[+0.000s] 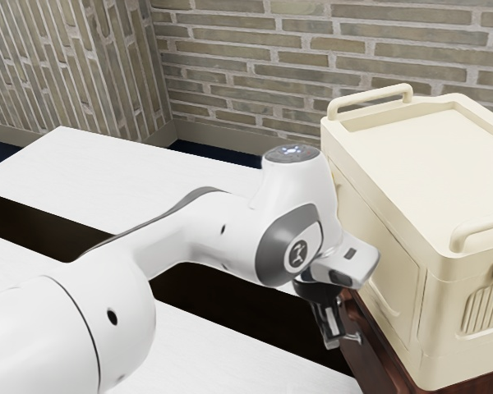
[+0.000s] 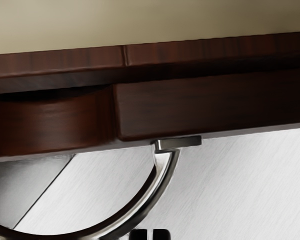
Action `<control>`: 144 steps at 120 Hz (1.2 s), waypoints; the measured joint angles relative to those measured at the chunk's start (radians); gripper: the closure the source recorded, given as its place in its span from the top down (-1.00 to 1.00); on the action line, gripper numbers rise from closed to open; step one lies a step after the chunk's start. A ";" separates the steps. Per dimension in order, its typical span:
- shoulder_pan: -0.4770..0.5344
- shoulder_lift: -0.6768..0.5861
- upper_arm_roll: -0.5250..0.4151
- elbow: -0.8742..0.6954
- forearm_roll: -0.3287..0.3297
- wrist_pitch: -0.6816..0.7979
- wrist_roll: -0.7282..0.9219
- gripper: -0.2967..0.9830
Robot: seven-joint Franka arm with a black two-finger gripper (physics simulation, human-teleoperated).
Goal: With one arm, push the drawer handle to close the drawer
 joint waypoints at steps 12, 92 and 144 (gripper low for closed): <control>0.019 -0.003 -0.008 0.016 0.012 -0.009 0.036 -0.69; 0.020 -0.010 -0.020 0.073 -0.010 -0.018 0.254 -0.69; -0.883 0.327 0.865 0.477 0.674 -0.596 0.005 0.04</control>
